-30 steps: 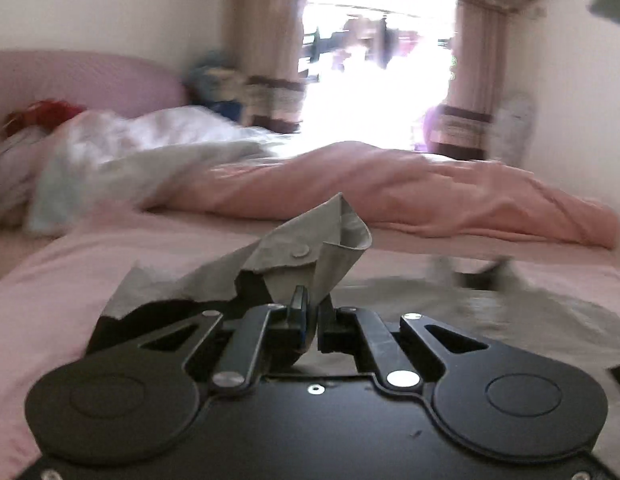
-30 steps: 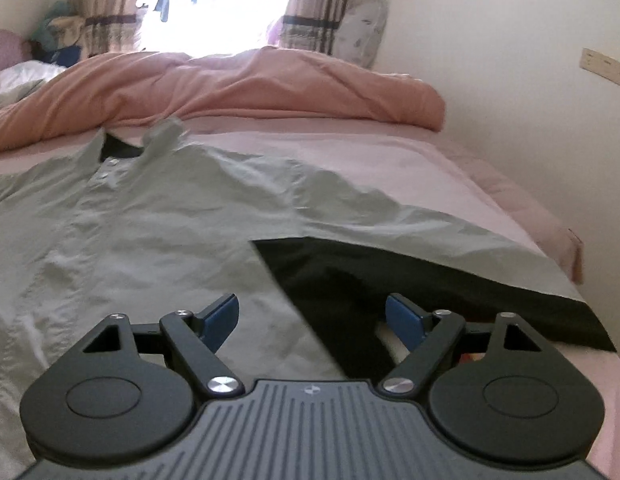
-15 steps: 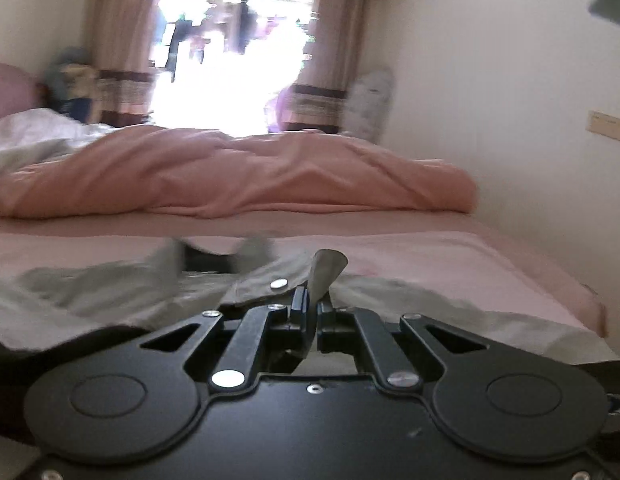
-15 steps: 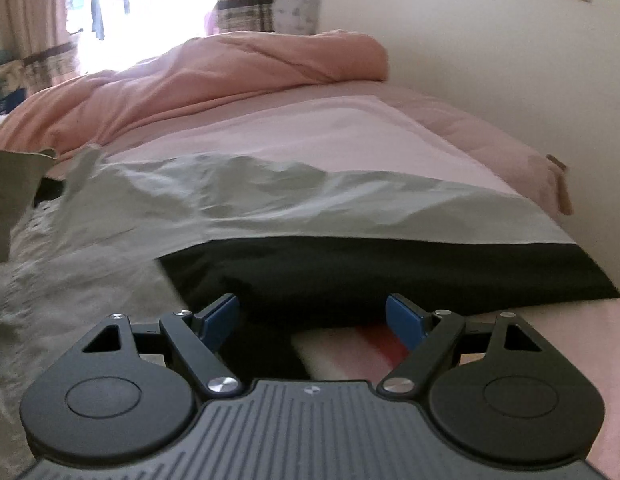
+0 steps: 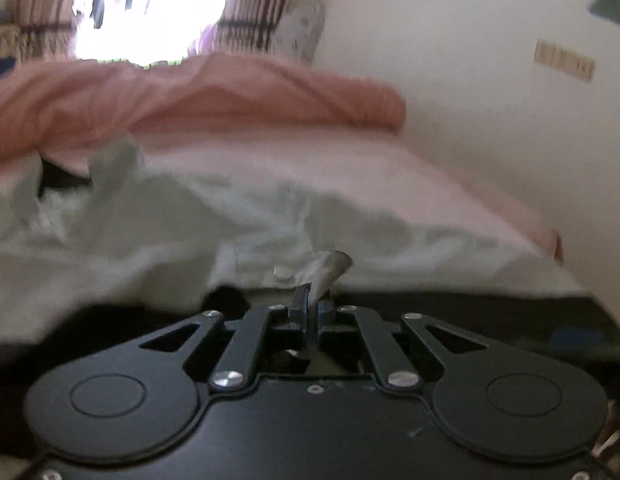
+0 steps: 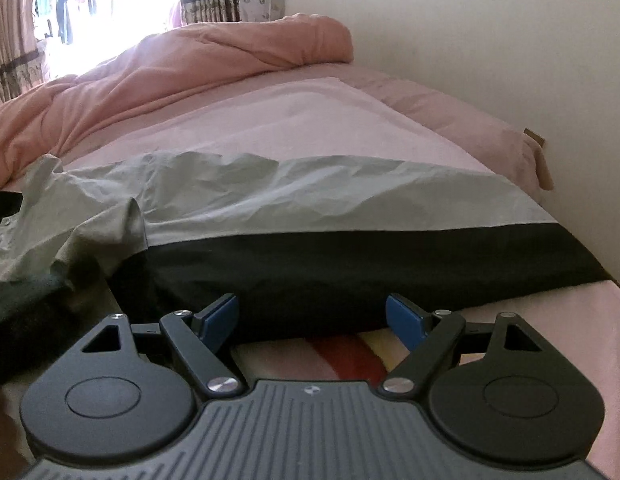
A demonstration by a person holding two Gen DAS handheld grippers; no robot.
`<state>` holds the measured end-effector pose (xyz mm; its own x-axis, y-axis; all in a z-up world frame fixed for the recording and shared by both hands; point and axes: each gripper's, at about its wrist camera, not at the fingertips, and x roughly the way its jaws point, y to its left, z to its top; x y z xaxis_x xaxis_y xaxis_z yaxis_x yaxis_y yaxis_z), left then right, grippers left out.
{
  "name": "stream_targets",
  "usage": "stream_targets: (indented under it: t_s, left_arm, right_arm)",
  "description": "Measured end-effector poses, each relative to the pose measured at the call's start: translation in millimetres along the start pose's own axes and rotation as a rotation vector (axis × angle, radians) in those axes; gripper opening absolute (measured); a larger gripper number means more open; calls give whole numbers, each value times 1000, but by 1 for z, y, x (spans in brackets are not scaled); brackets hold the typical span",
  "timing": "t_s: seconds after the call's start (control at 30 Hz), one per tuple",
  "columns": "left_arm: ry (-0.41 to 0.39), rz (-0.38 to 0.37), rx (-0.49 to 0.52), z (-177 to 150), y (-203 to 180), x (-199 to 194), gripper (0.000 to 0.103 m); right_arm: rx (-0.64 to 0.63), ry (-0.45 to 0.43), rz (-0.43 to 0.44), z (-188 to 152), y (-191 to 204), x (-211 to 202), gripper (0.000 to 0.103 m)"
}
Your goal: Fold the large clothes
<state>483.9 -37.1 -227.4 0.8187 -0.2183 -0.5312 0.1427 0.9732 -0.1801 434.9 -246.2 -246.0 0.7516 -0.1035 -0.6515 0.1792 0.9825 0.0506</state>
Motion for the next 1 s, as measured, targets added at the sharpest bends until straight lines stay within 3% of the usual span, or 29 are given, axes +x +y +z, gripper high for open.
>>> stream_targets:
  t_s: [0.07, 0.1, 0.13, 0.17, 0.2, 0.23, 0.4, 0.53, 0.67, 0.8, 0.87, 1.0]
  left_arm:
    - [69, -22, -8, -12, 4, 19, 12]
    - [50, -25, 5, -13, 6, 24, 14]
    - [53, -32, 20, -11, 5, 24, 24]
    - [63, -47, 29, -8, 4, 22, 37]
    - [70, -69, 28, -3, 4, 19, 70]
    - [58, -79, 18, 1, 5, 13, 83]
    - [-124, -54, 47, 18, 17, -44, 98]
    - [-191, 103, 32, 20, 64, -73, 100]
    - [-157, 279, 4, 12, 129, -84, 100]
    - [-42, 415, 40, -11, 163, -58, 100]
    - [-16, 437, 56, -20, 169, -46, 101]
    - [-56, 447, 40, -14, 169, -42, 102]
  right_arm:
    - [-3, -3, 2, 0, 0, -1, 98]
    - [-3, -4, 3, 0, 0, -2, 98]
    - [-2, -3, 4, 0, 0, -2, 98]
    - [-2, -3, 3, 0, 0, -2, 98]
    - [-2, 0, 2, 0, -1, -2, 97]
    - [-1, 0, -2, 0, -1, -2, 97]
    - [27, -4, 6, 3, -6, -4, 97]
    - [37, -15, 9, 4, -11, -6, 97]
    - [28, -18, 11, 5, -11, -6, 97]
    - [40, -12, 15, 4, -12, -4, 97]
    - [51, -2, 18, 4, -16, -2, 97]
    - [69, -23, -23, 9, -38, -4, 97]
